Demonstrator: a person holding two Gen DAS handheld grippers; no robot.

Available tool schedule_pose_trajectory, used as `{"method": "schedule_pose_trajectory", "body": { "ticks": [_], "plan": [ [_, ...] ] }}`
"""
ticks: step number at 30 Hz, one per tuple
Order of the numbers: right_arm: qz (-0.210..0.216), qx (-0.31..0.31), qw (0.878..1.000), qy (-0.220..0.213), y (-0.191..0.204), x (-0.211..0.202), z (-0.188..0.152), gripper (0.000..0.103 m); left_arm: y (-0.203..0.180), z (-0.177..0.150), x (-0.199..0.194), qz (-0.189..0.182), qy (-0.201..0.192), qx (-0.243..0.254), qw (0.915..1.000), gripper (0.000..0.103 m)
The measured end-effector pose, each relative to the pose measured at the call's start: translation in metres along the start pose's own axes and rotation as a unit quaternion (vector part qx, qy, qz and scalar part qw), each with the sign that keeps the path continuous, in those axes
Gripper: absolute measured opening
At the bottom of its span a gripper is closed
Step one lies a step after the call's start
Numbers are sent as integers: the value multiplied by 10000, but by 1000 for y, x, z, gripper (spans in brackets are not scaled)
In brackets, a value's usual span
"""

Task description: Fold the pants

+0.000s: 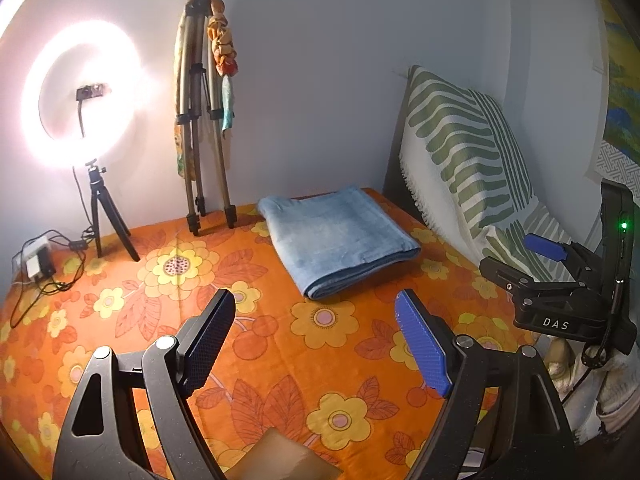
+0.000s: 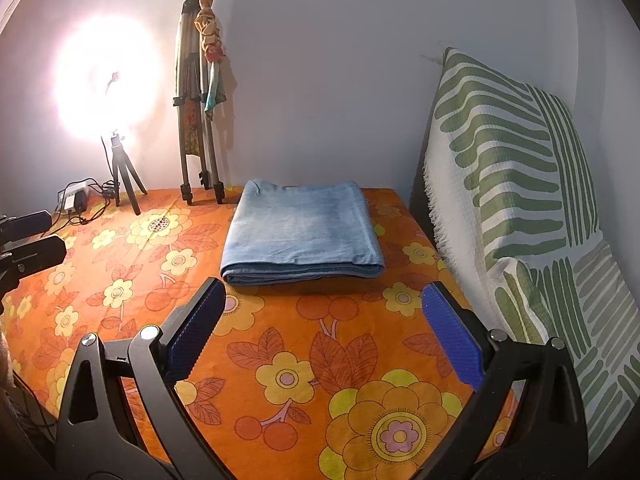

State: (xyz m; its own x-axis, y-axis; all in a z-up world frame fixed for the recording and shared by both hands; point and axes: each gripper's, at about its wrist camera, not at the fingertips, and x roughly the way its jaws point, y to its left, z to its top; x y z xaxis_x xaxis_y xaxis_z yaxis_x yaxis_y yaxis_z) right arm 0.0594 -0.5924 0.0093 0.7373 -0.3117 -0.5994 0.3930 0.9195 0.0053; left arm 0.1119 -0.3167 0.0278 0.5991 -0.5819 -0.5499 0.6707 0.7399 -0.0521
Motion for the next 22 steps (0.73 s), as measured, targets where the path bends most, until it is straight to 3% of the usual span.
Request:
{"method": "schedule_pose_trajectory", "body": {
  "ticks": [22],
  "plan": [
    [66, -36, 10000, 56, 0, 4, 0, 101, 9, 1, -3, 69, 23, -137, 9999, 82]
  ]
}}
